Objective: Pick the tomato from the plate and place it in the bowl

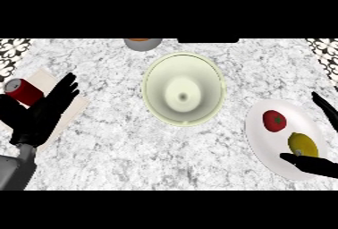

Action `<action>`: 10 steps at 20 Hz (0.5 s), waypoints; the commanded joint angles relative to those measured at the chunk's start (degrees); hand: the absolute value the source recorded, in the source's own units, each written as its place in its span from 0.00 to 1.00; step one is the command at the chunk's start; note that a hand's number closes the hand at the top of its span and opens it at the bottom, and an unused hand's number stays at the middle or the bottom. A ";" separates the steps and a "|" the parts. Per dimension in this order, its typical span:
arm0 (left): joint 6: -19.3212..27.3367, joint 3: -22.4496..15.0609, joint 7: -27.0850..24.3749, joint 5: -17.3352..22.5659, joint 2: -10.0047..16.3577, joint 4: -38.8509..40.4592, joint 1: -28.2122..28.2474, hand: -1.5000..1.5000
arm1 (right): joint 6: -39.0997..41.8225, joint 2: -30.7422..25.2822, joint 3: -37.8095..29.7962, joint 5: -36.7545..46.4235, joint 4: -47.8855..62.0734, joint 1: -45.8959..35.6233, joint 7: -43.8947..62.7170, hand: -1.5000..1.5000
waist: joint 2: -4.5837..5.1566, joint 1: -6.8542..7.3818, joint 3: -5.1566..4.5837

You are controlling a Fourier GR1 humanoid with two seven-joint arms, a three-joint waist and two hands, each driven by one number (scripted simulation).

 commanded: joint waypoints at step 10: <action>0.32 0.16 1.20 -3.32 -4.28 3.57 -4.49 0.50 | 16.81 -10.74 9.68 11.68 -16.19 -8.85 41.83 0.00 | 0.36 0.69 0.08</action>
